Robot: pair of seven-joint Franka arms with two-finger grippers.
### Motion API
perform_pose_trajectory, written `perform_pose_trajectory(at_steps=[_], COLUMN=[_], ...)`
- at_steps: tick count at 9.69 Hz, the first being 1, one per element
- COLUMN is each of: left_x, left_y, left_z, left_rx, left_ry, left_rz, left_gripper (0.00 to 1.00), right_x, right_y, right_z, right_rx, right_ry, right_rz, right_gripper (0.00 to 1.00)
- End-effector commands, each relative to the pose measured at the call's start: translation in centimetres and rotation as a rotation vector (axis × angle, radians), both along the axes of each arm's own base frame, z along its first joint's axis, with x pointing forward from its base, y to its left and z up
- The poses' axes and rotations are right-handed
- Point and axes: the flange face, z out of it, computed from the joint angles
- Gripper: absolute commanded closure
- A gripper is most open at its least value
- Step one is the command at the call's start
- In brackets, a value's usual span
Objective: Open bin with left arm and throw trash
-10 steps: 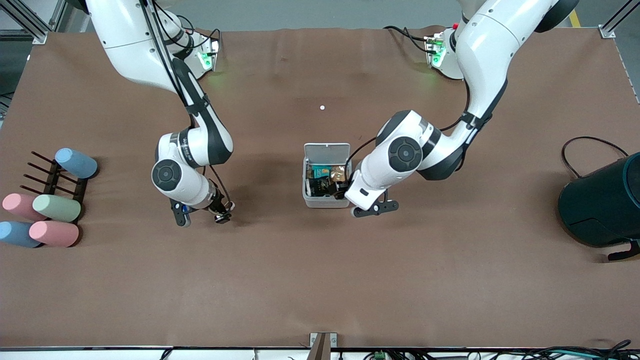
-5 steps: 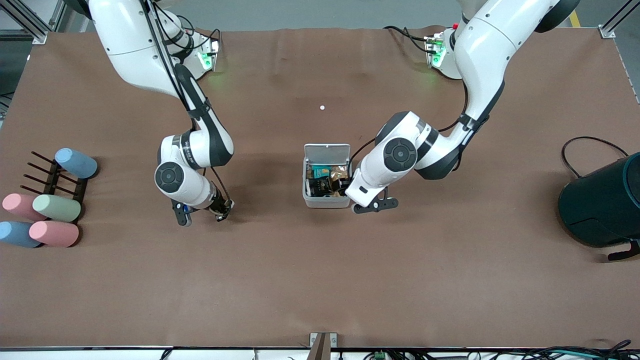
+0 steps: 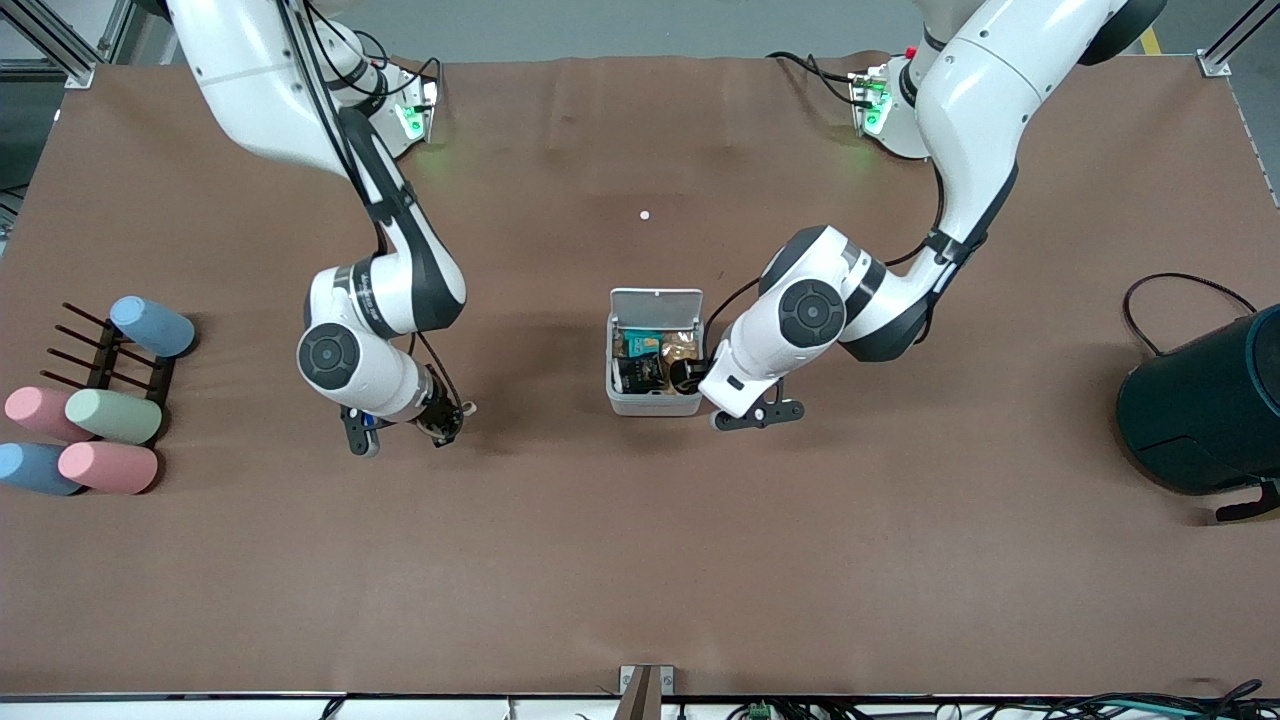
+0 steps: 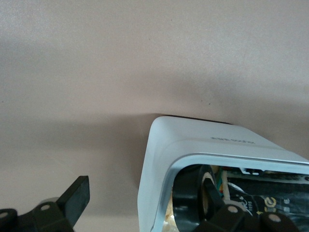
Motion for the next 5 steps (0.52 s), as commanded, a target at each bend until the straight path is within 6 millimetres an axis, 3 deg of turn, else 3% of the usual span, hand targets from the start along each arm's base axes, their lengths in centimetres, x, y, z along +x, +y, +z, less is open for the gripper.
perform_pose_trajectory(at_steps=[1,3,5], left_x=[0.2,-0.1,-0.7], left_y=[2.1,1.9,1.8], left_z=[0.3,3.3,4.5], left_rx=[0.048,0.062,0.081], left_ry=[-0.028,-0.041,-0.023], left_rz=[-0.005,0.001,-0.002], left_gripper=[0.0,0.0,0.0], right_x=[0.0,-2.9,-6.0], right_y=[7.5,14.3,19.3], right_z=[7.7,9.4,9.5], right_rx=[0.03,0.05,0.061], right_ry=[-0.039,-0.064,-0.082], right_rz=[-0.073,-0.062,-0.001], right_gripper=[1.0,1.0,1.0])
